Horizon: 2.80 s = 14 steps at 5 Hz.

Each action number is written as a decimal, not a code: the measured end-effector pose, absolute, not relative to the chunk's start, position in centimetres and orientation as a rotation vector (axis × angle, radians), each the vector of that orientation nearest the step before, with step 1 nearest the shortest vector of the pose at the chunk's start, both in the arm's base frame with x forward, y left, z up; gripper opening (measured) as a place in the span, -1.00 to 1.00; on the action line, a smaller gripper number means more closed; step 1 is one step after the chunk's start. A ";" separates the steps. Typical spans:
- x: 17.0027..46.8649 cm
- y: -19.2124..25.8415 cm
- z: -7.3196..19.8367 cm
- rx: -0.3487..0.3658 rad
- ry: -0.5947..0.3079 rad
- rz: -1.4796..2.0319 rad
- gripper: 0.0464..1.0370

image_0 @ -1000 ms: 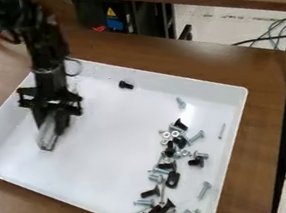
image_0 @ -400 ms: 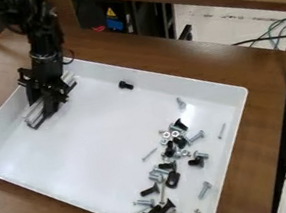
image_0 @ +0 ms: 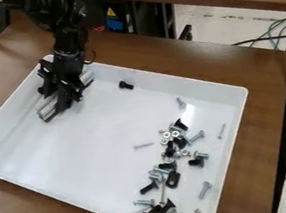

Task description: Sweep into pile

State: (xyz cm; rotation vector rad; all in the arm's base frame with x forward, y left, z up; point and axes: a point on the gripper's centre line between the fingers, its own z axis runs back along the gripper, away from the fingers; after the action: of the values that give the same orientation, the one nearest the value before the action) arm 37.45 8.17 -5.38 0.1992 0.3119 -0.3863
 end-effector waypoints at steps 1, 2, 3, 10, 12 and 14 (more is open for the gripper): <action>37.6 6.0 -5.4 0.206 0.323 -0.443 -0.36; 37.5 1.6 -5.4 0.222 0.329 -0.567 -0.36; 37.1 -2.7 -5.0 0.239 0.315 -0.678 -0.36; 28.8 -9.1 -5.4 0.096 0.320 -0.797 -0.36; 27.0 -9.1 -4.8 0.091 0.282 -0.675 -0.36; 28.9 -1.9 -1.5 0.071 0.225 -0.329 -0.36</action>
State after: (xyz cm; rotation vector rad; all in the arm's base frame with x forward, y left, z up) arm 28.90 -1.89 -1.54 0.0712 0.2250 -0.3294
